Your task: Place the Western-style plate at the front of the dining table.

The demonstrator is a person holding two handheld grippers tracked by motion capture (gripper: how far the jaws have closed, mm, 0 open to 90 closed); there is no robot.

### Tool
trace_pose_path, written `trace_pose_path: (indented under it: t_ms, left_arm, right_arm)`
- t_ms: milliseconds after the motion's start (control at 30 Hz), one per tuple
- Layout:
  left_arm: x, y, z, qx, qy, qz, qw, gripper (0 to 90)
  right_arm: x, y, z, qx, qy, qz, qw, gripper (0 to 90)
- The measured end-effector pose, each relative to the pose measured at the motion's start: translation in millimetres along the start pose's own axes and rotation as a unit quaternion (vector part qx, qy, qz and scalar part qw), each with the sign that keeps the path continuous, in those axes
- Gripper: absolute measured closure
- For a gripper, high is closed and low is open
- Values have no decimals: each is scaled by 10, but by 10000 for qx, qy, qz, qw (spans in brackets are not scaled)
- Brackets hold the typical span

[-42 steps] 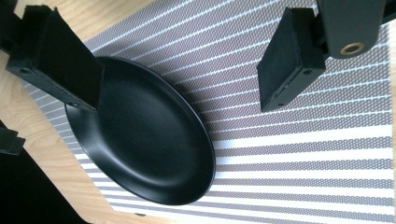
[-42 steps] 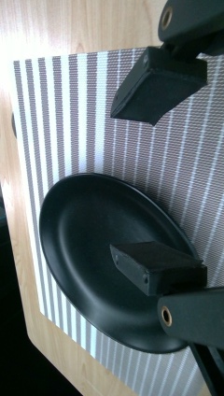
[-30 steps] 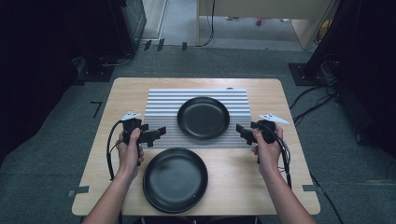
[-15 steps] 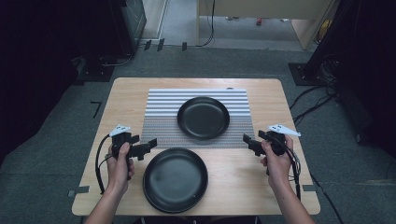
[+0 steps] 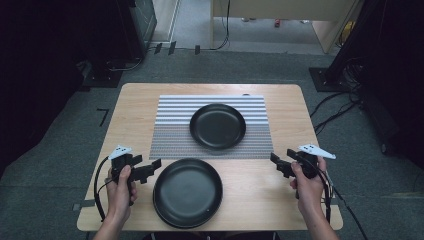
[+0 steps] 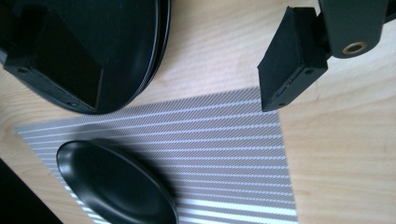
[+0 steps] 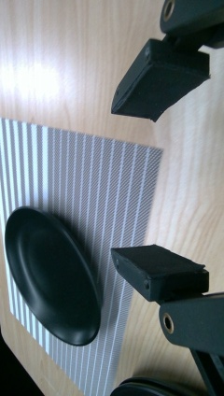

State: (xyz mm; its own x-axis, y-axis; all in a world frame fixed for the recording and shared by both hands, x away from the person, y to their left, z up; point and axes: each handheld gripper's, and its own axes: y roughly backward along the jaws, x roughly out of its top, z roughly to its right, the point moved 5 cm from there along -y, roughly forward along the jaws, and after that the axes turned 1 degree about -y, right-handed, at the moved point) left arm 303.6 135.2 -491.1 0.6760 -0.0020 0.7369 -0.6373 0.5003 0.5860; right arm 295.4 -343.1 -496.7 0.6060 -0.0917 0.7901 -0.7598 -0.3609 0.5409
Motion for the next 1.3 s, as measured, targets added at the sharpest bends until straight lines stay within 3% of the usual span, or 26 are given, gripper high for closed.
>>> trace_pose_path:
  t_ms: [200,467,600,900,1000,1033,1067,1167,1300]
  left_arm:
    - [-182,101,-113,124,45,-30,9999,133]
    - [-295,237,-247,284,102,60,9995,128]
    - [-404,289,-314,382,103,5,9992,122]
    - [-619,354,-476,647,132,-97,9978,116]
    - [-707,398,-558,808,127,-139,9965,114]
    - [-762,430,-602,994,40,-168,9949,115]
    - [-762,430,-602,994,40,-168,9949,114]
    - [-871,512,-650,1332,-176,-141,9908,114]
    - [-885,508,-642,1395,-281,-147,9897,113]
  right_arm:
    - [-155,129,177,-150,-29,-5,9999,255]
    - [-310,258,360,-344,-61,-27,9994,253]
    - [-397,322,468,-515,3,-20,9987,253]
    - [-602,493,703,-752,-119,-104,9970,249]
    - [-663,543,765,-816,-172,-142,9964,248]
    - [-701,580,802,-884,-184,-176,9958,246]
    - [-701,580,802,-884,-184,-176,9958,246]
    - [-794,613,838,-1071,-173,-324,9936,245]
    - [-860,590,800,-1268,20,-402,9911,233]
